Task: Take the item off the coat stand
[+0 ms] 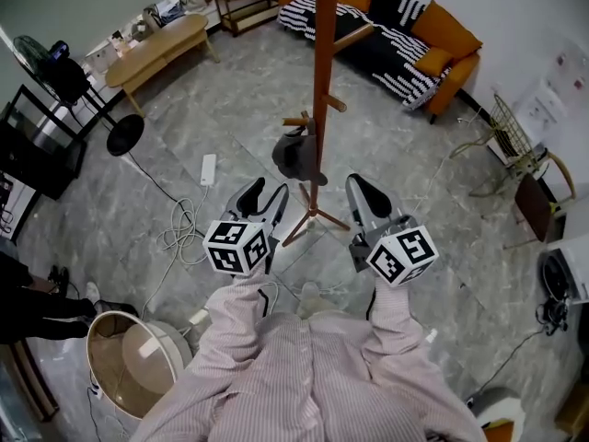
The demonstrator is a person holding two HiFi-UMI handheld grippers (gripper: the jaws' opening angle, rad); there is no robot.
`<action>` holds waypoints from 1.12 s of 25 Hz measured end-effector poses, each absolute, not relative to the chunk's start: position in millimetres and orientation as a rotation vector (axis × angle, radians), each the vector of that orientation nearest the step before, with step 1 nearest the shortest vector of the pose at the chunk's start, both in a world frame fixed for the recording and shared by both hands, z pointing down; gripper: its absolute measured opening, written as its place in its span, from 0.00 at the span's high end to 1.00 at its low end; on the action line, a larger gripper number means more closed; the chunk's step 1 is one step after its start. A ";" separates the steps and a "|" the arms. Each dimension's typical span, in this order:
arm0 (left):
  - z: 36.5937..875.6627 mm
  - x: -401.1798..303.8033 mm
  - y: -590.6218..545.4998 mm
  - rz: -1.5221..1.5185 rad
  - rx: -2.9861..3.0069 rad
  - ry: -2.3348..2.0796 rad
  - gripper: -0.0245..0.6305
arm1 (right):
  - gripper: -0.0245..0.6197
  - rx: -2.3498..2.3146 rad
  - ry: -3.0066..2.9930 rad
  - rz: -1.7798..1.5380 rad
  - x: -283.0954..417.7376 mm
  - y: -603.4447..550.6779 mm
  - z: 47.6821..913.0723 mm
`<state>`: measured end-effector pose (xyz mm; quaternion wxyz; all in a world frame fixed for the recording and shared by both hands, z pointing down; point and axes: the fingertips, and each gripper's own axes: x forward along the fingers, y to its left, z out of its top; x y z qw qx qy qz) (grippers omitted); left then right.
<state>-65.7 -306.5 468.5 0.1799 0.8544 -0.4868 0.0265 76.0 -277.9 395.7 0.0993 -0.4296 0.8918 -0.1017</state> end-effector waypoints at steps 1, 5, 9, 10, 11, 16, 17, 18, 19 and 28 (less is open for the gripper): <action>470.8 -65.7 -311.5 0.081 2.409 -1.380 0.66 | 0.95 -1.266 2.643 -0.304 75.6 -281.6 397.0; 480.7 -68.3 -334.1 0.118 2.394 -1.404 0.64 | 0.95 -1.249 2.665 -0.304 74.9 -294.2 402.5; 495.9 -70.7 -354.4 0.188 2.392 -1.386 0.61 | 0.95 -1.265 2.668 -0.359 72.5 -299.0 416.9; 499.5 -71.1 -359.7 0.204 2.392 -1.378 0.60 | 0.95 -1.272 2.669 -0.372 72.0 -299.7 420.2; 503.1 -71.3 -365.6 0.219 2.392 -1.372 0.60 | 0.95 -1.275 2.674 -0.378 71.3 -300.8 423.0; 523.0 -77.1 -394.7 0.293 2.379 -1.384 0.58 | 0.95 -1.305 2.675 -0.454 66.6 -304.0 444.2; 527.1 -77.6 -400.2 0.308 2.384 -1.380 0.58 | 0.95 -1.311 2.674 -0.465 64.9 -304.1 448.1; 531.4 -77.2 -405.9 0.322 2.389 -1.372 0.58 | 0.95 -1.313 2.675 -0.470 62.9 -304.7 451.3; 535.4 -76.0 -411.6 0.335 2.395 -1.362 0.58 | 0.95 -1.313 2.676 -0.478 61.0 -305.3 454.5; 562.2 -63.6 -445.9 0.422 2.437 -1.305 0.58 | 0.95 -1.347 2.657 -0.569 60.1 -307.8 479.5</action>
